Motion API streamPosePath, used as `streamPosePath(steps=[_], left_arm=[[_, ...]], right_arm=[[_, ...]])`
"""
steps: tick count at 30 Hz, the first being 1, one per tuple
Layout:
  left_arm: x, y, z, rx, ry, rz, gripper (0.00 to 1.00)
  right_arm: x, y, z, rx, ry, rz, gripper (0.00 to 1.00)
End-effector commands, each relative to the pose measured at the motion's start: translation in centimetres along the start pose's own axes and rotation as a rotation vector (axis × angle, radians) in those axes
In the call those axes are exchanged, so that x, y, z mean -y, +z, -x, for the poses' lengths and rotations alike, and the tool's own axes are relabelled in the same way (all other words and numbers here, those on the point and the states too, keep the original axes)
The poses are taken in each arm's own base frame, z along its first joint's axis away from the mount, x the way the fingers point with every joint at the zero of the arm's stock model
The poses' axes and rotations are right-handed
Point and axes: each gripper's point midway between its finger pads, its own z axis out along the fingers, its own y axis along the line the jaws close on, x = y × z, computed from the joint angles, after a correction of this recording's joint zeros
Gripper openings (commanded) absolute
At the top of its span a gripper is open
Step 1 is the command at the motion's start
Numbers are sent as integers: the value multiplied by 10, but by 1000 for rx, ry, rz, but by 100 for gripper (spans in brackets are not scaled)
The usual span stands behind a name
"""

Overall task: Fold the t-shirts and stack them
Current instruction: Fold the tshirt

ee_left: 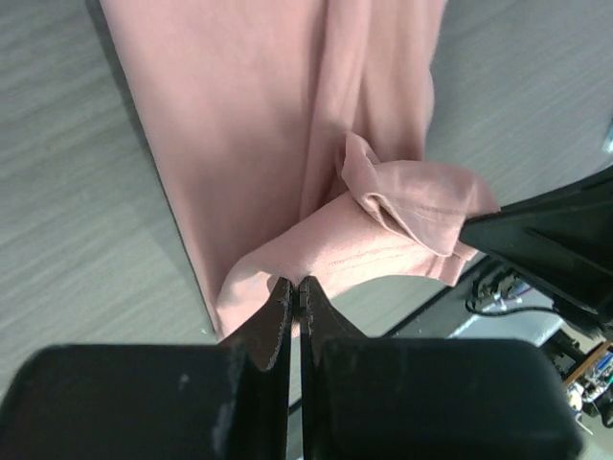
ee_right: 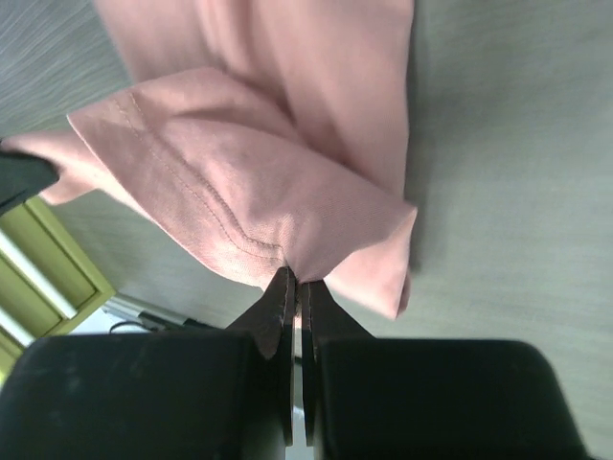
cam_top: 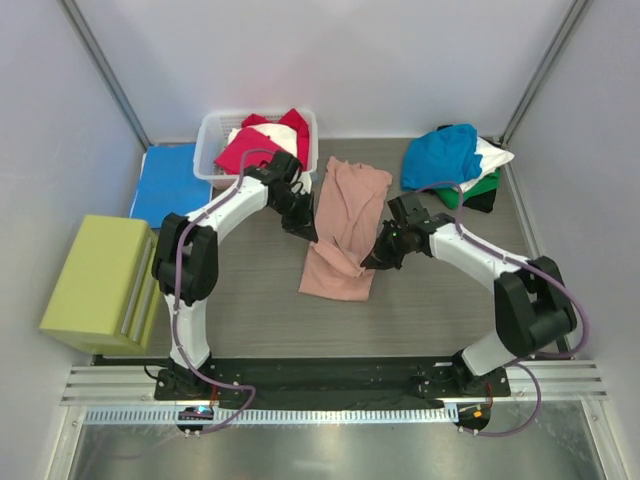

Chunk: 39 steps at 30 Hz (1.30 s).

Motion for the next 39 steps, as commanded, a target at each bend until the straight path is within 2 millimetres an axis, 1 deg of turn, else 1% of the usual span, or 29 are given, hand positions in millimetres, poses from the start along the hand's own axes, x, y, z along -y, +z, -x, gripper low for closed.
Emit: streamPosePath(steps=[1,3,4,5,6,7,8,11,14,16,18,19,20,21,22,24,25,27,28,29,31,32,33,34,35,36,37,38,39], left_arm=[[-7,14,23,41,-4,25,0],[-9,17,26,37,-6,35,0],[-12,22,25,27,-13,40,0],[-13,22,27,30,-14,43,0],[-16,26,26,29,-18,53,0],[-18,28,27,28,-23,58,0],[-19,29,27,27,-25,61,0],[-17,30,27,22,-6,47,2],[-10,25,21,3,36,3,5],[-14,23,26,27,48,28,5],[-17,22,29,32,49,42,5],[-18,20,35,47,49,51,5],[-20,19,38,54,45,59,4],[-27,19,42,58,27,74,4],[-27,16,52,81,29,79,4],[-40,16,61,91,-2,110,3],[-39,10,74,122,-2,116,3],[-52,2,87,143,-46,136,4],[-52,0,98,159,-48,130,4],[-56,-1,97,141,-65,135,6],[-59,-6,102,133,-75,129,13],[-59,-6,94,98,-83,124,21],[-53,-5,87,68,-81,96,27],[-54,-1,76,32,-79,90,34],[-51,-3,69,15,-67,87,51],[-47,-2,61,-3,-48,86,58],[-51,3,47,-39,-18,93,65],[-45,-4,44,-25,10,89,75],[-42,-7,40,-29,26,85,79]], right_arm=[[-23,19,27,5,-66,70,1],[-20,29,34,1,-79,61,6],[-23,32,37,-6,-86,72,7],[-20,43,38,-24,-89,62,13],[-19,46,41,-29,-98,59,18],[-23,48,46,-25,-106,66,23],[-22,54,47,-32,-107,59,31],[-28,57,60,-20,-112,69,42],[-26,56,74,-8,-96,75,48],[-29,50,83,10,-101,86,50],[-25,43,94,31,-91,82,52],[-26,39,100,43,-90,86,52],[-20,35,108,56,-71,80,52],[-19,33,113,62,-64,81,52],[-18,30,120,75,-59,83,52],[-12,25,131,95,-41,75,52],[-11,24,135,102,-38,73,52],[-8,21,143,118,-33,65,52],[-11,18,145,119,-34,75,54],[-13,17,144,111,-34,79,55],[-19,13,145,113,-34,94,59],[-21,8,145,119,-37,99,60],[-22,7,145,122,-39,102,61],[-22,5,145,123,-36,102,62],[-23,3,144,125,-36,104,62],[-26,0,143,128,-42,113,62],[-26,-1,142,127,-40,115,62],[-29,-3,139,119,-36,128,62],[-31,-6,137,119,-37,136,62]])
